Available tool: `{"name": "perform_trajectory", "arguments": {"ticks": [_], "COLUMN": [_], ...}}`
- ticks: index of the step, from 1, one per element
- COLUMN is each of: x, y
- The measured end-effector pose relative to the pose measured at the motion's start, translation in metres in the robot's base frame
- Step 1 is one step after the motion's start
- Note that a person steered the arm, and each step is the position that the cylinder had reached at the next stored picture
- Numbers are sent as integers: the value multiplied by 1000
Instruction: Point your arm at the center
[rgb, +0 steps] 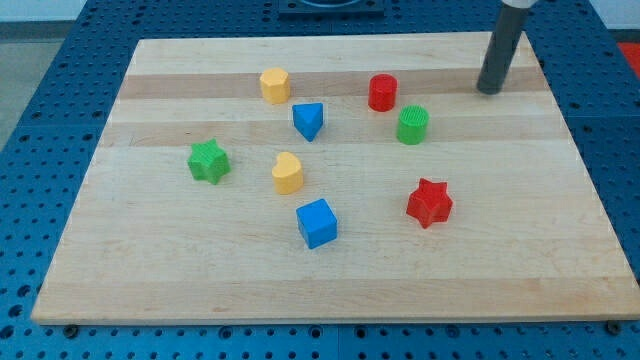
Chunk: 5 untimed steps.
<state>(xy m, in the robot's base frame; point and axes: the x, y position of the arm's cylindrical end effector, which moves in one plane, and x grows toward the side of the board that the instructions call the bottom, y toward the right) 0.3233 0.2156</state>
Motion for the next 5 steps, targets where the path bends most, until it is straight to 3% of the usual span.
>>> {"name": "perform_trajectory", "arguments": {"ticks": [2,5], "x": [81,104], "y": [-13,-30]}}
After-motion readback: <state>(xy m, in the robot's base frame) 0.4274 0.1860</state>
